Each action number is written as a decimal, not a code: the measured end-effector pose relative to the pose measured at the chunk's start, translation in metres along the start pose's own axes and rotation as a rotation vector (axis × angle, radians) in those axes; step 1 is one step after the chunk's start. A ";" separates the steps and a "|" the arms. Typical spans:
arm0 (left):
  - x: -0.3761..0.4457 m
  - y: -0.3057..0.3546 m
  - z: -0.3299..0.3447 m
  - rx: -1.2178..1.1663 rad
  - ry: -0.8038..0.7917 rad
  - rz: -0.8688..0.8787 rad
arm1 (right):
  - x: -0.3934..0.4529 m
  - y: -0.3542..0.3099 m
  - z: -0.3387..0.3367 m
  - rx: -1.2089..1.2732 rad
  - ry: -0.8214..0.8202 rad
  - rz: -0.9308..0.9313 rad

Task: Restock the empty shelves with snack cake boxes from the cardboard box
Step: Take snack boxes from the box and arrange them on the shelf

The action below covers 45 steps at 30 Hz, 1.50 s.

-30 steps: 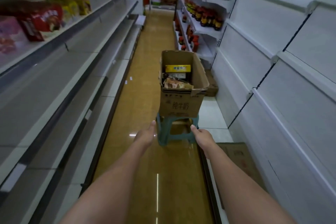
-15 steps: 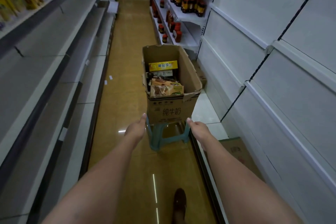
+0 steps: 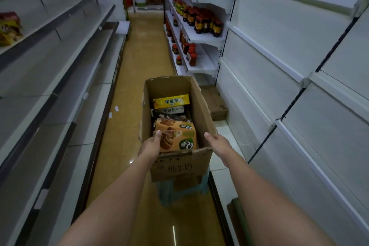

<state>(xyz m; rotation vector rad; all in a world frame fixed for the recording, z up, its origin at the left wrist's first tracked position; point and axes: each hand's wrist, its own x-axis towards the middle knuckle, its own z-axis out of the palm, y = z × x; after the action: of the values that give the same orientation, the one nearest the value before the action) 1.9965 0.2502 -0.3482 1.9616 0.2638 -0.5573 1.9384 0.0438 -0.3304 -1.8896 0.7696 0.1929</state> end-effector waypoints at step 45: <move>0.441 0.076 0.028 0.032 0.148 -0.160 | 0.464 -0.123 0.102 -0.367 -0.144 0.057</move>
<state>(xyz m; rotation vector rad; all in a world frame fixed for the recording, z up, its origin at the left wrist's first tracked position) 2.4033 0.1650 -0.5151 2.0276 0.5105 -0.5224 2.3940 -0.0321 -0.4951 -2.1702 0.7260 0.5307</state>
